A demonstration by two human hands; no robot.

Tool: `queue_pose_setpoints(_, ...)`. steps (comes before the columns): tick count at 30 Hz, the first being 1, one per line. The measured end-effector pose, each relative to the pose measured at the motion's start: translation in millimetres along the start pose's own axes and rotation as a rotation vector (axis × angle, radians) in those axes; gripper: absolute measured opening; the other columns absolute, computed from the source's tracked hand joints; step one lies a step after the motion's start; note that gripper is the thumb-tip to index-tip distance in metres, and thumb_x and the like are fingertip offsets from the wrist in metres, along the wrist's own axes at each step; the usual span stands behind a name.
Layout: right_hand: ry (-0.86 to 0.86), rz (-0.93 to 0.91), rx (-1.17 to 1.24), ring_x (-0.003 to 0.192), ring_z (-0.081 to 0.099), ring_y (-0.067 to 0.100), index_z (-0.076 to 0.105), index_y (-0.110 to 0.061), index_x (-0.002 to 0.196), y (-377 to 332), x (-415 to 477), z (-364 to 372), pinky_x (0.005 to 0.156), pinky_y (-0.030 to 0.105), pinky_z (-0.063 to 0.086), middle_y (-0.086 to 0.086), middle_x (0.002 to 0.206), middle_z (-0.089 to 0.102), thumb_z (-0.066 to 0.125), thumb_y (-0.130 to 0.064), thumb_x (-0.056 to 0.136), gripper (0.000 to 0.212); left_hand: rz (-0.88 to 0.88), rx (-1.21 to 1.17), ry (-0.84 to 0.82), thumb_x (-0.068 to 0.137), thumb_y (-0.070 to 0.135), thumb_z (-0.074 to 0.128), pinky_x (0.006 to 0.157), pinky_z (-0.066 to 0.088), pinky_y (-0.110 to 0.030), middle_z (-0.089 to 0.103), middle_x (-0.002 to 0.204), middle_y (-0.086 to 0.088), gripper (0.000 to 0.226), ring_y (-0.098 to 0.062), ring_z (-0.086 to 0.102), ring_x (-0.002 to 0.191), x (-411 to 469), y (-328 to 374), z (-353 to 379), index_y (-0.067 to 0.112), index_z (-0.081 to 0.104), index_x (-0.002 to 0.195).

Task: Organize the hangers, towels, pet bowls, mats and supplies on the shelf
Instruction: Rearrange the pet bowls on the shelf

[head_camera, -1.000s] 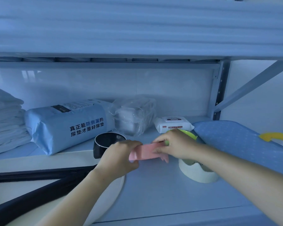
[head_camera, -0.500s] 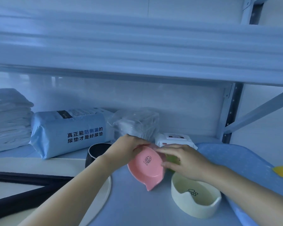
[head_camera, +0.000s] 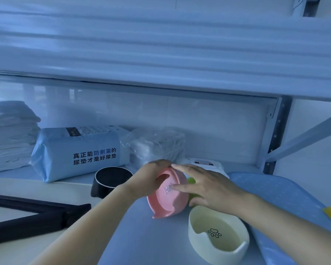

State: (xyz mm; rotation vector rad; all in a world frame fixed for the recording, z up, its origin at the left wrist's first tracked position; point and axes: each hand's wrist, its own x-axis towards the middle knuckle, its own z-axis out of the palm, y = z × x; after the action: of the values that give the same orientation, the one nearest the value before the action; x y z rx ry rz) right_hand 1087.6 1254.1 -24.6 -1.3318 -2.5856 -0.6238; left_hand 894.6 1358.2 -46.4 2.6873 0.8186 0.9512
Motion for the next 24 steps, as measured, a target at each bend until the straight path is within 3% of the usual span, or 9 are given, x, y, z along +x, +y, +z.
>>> queue_pose_setpoints(2,0.025,-0.023,0.022,0.132,0.033,0.012,0.058,-0.042,0.113,2,-1,5,0.082,0.033,0.05,-0.004,0.148,0.033,0.076,-0.034,0.072,0.045,0.031,0.013,0.006,0.087,0.004,0.054,0.092,0.038,-0.018,0.059,0.117,0.007,0.035,-0.012,0.054,0.107,3,2,5,0.015,0.057,0.12)
queue_pose_setpoints(5,0.078,-0.013,0.082,0.123,0.036,0.01,0.067,-0.032,0.093,5,-1,12,0.081,0.038,0.053,-0.001,0.136,0.047,0.067,-0.029,0.078,0.015,0.014,-0.002,0.027,0.086,0.003,0.054,0.101,0.029,-0.013,0.048,0.133,0.009,0.049,-0.008,0.044,0.122,-1,0,11,0.021,0.049,0.131)
queue_pose_setpoints(7,0.078,0.012,0.171,0.116,0.041,0.011,0.069,-0.027,0.093,9,0,17,0.083,0.041,0.051,0.0,0.128,0.053,0.06,-0.026,0.081,0.015,-0.075,-0.014,0.052,0.088,0.007,0.054,0.106,0.027,-0.018,0.036,0.145,0.008,0.056,-0.01,0.037,0.131,-13,-5,13,0.028,0.039,0.138)
queue_pose_setpoints(9,0.076,0.083,0.308,0.111,0.047,0.01,0.072,-0.023,0.098,12,2,22,0.09,0.036,0.046,-0.003,0.123,0.056,0.063,-0.027,0.083,0.018,-0.143,-0.032,0.083,0.09,0.013,0.052,0.107,0.03,-0.025,0.03,0.147,0.012,0.051,-0.008,0.035,0.13,-31,-10,16,0.035,0.041,0.135)
queue_pose_setpoints(12,0.063,0.176,0.442,0.101,0.053,0.007,0.073,-0.016,0.099,9,10,31,0.089,0.022,0.04,-0.007,0.113,0.061,0.072,-0.03,0.078,0.025,-0.183,-0.106,0.086,0.095,0.025,0.049,0.1,0.036,-0.021,0.046,0.129,0.026,0.025,0.007,0.045,0.116,-55,-8,17,0.042,0.056,0.112)
queue_pose_setpoints(15,0.056,0.218,0.503,0.089,0.053,0.002,0.073,-0.015,0.095,9,14,39,0.076,0.01,0.036,-0.008,0.099,0.068,0.077,-0.03,0.074,0.026,-0.217,-0.233,-0.017,0.094,0.028,0.053,0.086,0.043,-0.019,0.063,0.095,0.03,0.022,0.006,0.057,0.094,-69,-3,13,0.046,0.062,0.085)
queue_pose_setpoints(19,-0.066,0.262,0.504,0.076,0.053,0.003,0.072,-0.024,0.086,10,16,41,0.068,0.013,0.038,-0.017,0.076,0.061,0.078,-0.034,0.072,0.019,-0.2,-0.151,-0.053,0.079,0.018,0.07,0.084,0.042,-0.009,0.058,0.1,0.03,0.028,0.003,0.056,0.095,-75,-7,15,0.044,0.063,0.083)
queue_pose_setpoints(24,-0.259,0.245,0.526,0.065,0.054,-0.005,0.067,-0.031,0.077,6,16,39,0.057,0.01,0.036,-0.021,0.062,0.059,0.078,-0.037,0.071,0.014,-0.156,-0.125,-0.076,0.076,0.018,0.072,0.077,0.043,-0.013,0.064,0.086,0.018,0.02,-0.002,0.059,0.085,-75,-8,17,0.035,0.065,0.084)
